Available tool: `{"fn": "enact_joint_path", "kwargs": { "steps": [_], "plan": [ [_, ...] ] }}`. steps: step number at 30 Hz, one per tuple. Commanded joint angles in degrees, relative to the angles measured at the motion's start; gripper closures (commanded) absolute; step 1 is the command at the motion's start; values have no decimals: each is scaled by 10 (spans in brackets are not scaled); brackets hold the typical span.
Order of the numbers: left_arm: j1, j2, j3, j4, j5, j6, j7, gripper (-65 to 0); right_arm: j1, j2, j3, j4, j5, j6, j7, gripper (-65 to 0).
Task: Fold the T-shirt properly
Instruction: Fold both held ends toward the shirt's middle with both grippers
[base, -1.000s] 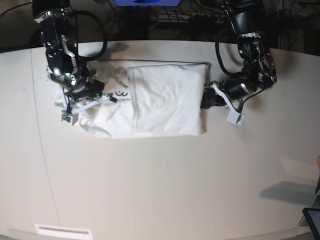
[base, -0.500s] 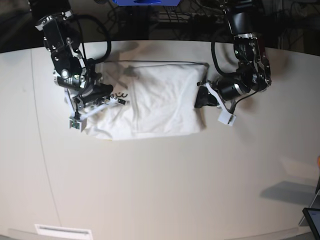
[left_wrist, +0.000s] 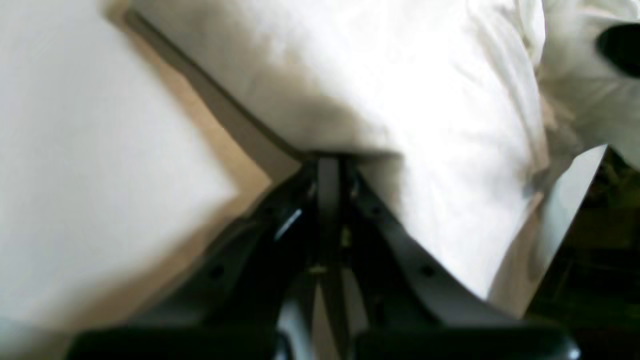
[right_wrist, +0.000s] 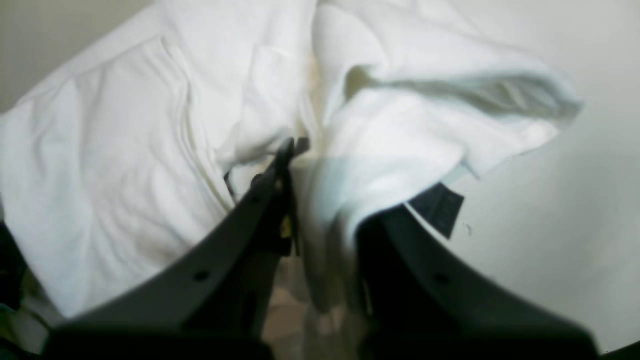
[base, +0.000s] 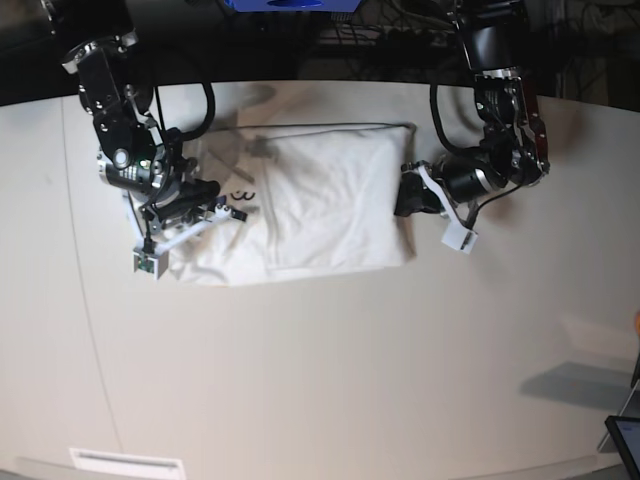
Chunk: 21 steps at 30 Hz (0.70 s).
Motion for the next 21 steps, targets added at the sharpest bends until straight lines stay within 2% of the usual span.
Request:
{"fn": "enact_joint_path", "kwargs": {
  "steps": [1, 10, 15, 21],
  "plan": [
    [4, -10, -2, -3, 63, 11, 44, 0, 10, 3, 1, 13, -1, 0, 6, 0],
    [3, -11, -2, -3, 63, 11, 44, 0, 27, 2, 1, 17, -1, 0, 13, 0],
    [2, -11, -2, -3, 63, 11, 43, 0, 45, 2, 0, 17, -1, 0, 53, 0],
    [-7, -10, -2, -3, 64, 11, 42, 0, 70, 3, 0, 17, -1, 0, 42, 0]
  ]
}}
